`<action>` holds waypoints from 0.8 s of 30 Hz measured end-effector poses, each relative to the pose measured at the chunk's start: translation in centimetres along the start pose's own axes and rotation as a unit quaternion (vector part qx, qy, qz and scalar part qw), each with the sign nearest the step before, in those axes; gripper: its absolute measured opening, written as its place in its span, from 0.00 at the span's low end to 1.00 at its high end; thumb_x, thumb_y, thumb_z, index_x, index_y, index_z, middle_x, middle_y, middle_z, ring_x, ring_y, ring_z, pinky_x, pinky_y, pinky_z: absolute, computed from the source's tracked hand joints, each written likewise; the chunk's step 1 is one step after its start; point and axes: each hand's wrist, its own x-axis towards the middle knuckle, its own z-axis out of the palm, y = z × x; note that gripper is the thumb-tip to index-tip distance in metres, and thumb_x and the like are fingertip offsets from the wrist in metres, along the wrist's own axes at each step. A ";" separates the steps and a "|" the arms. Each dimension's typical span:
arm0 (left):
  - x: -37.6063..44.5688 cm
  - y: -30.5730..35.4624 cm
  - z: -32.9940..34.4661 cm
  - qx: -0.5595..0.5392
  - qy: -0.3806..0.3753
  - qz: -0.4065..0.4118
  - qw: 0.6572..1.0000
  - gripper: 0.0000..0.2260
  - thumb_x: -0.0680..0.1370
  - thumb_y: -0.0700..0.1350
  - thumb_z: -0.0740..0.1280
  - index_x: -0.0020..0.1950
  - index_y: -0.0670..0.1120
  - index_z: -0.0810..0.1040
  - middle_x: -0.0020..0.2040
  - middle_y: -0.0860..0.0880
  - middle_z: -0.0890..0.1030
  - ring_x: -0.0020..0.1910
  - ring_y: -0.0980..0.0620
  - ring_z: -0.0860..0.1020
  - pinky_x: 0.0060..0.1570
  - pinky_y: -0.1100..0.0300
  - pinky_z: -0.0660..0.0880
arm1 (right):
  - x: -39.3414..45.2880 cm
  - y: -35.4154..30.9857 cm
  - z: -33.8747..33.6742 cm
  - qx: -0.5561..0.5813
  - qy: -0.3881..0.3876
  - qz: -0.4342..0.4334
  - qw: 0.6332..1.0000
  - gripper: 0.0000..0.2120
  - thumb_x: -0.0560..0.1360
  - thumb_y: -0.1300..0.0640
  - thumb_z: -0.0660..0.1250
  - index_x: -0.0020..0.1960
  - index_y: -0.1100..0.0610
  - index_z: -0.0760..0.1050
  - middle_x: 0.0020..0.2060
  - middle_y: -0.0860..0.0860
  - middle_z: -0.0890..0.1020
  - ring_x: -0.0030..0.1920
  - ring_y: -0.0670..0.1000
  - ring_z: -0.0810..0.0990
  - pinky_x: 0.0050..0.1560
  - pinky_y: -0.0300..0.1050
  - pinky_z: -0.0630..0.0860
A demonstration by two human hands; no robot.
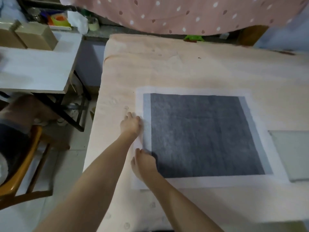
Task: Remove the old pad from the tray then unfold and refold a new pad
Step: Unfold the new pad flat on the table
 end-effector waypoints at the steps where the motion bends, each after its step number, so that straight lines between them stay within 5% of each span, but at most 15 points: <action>1: -0.3 0.3 0.1 0.016 0.007 -0.001 1.000 0.15 0.81 0.45 0.55 0.64 0.42 0.71 0.60 0.41 0.69 0.58 0.42 0.70 0.50 0.52 0.71 | -0.5 0.6 0.0 0.001 0.022 -0.020 1.000 0.13 0.80 0.57 0.54 0.60 0.63 0.68 0.55 0.60 0.75 0.54 0.59 0.76 0.49 0.52 0.73; 6: -3.5 3.4 1.7 -0.023 0.074 0.099 0.992 0.17 0.77 0.48 0.61 0.64 0.43 0.72 0.62 0.40 0.70 0.59 0.40 0.70 0.54 0.50 0.68 | -3.7 7.3 -0.7 0.033 0.103 -0.022 0.994 0.16 0.76 0.58 0.57 0.62 0.60 0.70 0.58 0.56 0.74 0.57 0.55 0.74 0.52 0.49 0.74; 11: -9.5 9.8 5.2 -0.038 0.031 0.225 0.973 0.25 0.78 0.57 0.58 0.73 0.48 0.64 0.71 0.45 0.65 0.66 0.43 0.67 0.63 0.51 0.63 | -8.1 15.6 -2.4 0.015 0.145 0.036 0.989 0.16 0.69 0.58 0.64 0.56 0.61 0.74 0.52 0.56 0.76 0.54 0.57 0.75 0.52 0.50 0.74; 16: -14.0 15.6 8.0 -0.046 0.033 0.331 0.942 0.29 0.72 0.58 0.67 0.69 0.45 0.72 0.69 0.42 0.71 0.69 0.43 0.70 0.69 0.46 0.62 | -11.2 22.3 -3.1 -0.004 0.167 0.024 0.986 0.18 0.60 0.61 0.73 0.50 0.63 0.78 0.46 0.57 0.80 0.46 0.59 0.81 0.44 0.50 0.79; 20: -16.3 19.2 9.2 -0.038 0.028 0.311 0.949 0.30 0.68 0.60 0.71 0.64 0.44 0.77 0.65 0.42 0.76 0.66 0.41 0.73 0.64 0.40 0.67 | -13.1 26.6 -3.7 -0.034 0.195 -0.013 0.980 0.20 0.60 0.57 0.73 0.50 0.61 0.80 0.48 0.56 0.82 0.47 0.58 0.82 0.47 0.48 0.78; 24: -17.6 21.8 10.9 -0.016 0.012 0.291 0.957 0.32 0.71 0.62 0.66 0.69 0.45 0.72 0.71 0.42 0.69 0.72 0.41 0.65 0.70 0.40 0.58 | -14.2 29.6 -3.6 -0.071 0.186 -0.048 0.979 0.29 0.57 0.54 0.78 0.56 0.61 0.80 0.56 0.57 0.81 0.59 0.58 0.80 0.55 0.56 0.77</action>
